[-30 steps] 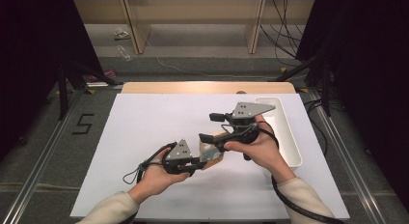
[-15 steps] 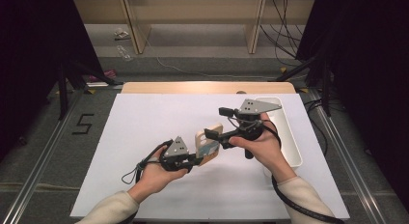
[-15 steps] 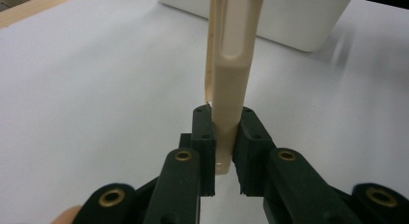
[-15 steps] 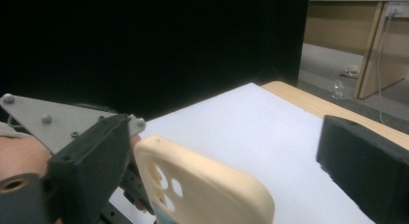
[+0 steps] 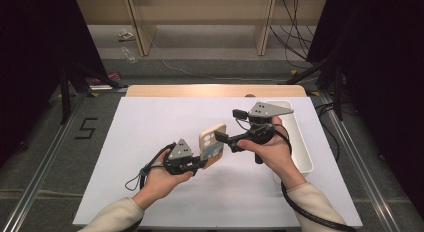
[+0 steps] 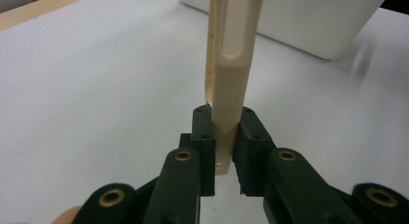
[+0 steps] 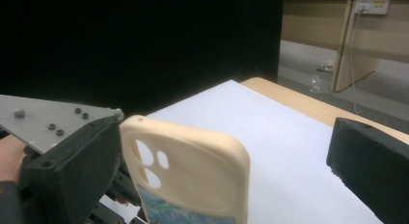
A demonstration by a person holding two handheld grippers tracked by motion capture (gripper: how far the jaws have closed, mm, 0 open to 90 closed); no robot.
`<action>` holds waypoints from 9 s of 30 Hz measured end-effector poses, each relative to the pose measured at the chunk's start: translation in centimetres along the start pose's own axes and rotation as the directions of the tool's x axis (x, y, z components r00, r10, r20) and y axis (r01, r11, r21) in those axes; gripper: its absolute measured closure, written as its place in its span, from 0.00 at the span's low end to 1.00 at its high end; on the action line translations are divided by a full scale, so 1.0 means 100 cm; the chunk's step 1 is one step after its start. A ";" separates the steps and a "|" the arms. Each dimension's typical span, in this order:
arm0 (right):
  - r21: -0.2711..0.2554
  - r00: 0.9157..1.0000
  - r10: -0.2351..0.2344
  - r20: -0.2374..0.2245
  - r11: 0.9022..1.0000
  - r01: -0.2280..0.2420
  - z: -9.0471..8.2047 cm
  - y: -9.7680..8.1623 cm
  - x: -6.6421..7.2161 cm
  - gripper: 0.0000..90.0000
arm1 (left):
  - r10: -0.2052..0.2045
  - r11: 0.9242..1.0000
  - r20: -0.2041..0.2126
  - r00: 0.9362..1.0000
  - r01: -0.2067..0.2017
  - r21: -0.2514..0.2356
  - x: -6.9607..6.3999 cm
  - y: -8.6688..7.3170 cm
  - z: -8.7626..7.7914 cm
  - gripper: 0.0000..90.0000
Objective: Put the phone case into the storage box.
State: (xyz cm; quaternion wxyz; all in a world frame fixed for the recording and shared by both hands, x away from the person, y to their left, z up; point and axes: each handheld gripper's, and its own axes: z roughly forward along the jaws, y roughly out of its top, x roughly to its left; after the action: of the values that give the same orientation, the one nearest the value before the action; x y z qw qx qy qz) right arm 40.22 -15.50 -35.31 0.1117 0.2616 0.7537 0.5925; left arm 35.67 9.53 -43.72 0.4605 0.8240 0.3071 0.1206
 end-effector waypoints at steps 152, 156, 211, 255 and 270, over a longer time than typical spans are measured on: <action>-0.015 0.988 0.094 0.125 0.996 -0.093 0.021 -0.021 0.005 0.00 | -0.093 0.996 -0.059 0.994 0.093 -0.007 -0.017 0.020 0.030 0.88; -0.014 0.987 0.093 0.128 0.996 -0.092 0.021 -0.021 0.005 0.00 | -0.094 0.996 -0.058 0.994 0.094 -0.008 -0.018 0.021 0.030 0.88; -0.022 0.983 0.066 0.169 0.998 -0.064 0.024 -0.026 0.006 0.12 | -0.104 0.995 -0.050 0.993 0.104 -0.010 -0.019 0.021 0.030 0.88; -0.067 0.976 0.062 0.209 0.997 -0.049 0.017 -0.020 0.007 0.13 | 0.036 0.999 -0.004 0.999 -0.036 -0.035 -0.015 0.020 0.024 0.27; -0.088 0.971 0.061 0.232 0.995 -0.042 0.009 -0.015 0.004 0.13 | 0.112 0.993 -0.089 0.990 -0.109 0.045 0.001 0.011 -0.001 0.00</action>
State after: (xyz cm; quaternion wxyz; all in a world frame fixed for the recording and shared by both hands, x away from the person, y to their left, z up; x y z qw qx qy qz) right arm 39.95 -14.76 -36.98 0.1951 0.3443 0.7031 0.5908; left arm 36.16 9.26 -42.81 0.4221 0.8424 0.2840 0.1774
